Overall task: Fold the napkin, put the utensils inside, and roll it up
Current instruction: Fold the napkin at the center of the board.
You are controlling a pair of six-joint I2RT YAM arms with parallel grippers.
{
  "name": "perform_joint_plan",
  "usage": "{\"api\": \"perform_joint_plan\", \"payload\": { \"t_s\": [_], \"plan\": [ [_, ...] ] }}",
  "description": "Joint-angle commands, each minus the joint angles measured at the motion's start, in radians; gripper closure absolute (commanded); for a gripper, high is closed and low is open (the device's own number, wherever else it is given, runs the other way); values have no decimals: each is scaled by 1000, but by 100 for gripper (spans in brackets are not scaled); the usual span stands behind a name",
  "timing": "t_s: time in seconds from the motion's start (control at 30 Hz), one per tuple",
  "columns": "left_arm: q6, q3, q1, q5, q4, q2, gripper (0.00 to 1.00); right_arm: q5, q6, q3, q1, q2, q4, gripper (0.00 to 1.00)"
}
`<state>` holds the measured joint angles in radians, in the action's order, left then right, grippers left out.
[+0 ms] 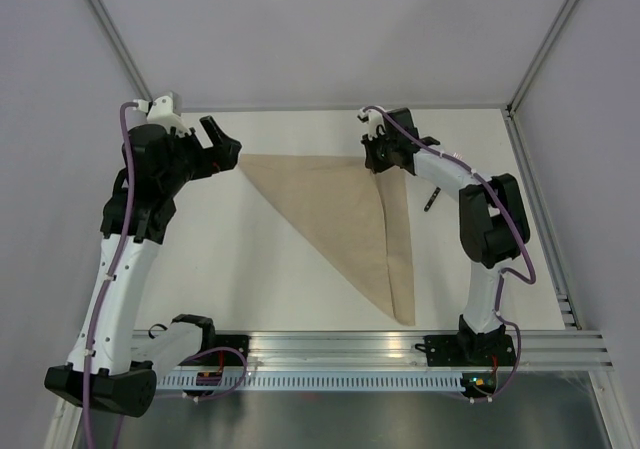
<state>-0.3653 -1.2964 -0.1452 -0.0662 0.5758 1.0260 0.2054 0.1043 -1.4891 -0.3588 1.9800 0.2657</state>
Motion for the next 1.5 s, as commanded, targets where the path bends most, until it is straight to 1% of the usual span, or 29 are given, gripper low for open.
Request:
{"api": "perform_joint_plan", "payload": {
  "t_s": [0.0,0.6,1.47],
  "plan": [
    [-37,6,4,-35,-47,5,0,17,-12,-43,27,19,-29,100],
    [-37,28,6,-35,-63,17,0,38,-29,-54,96,28,-45,99],
    [-40,42,4,-50,-77,29,0,40,-34,-56,159,42,-59,99]
  ]
}}
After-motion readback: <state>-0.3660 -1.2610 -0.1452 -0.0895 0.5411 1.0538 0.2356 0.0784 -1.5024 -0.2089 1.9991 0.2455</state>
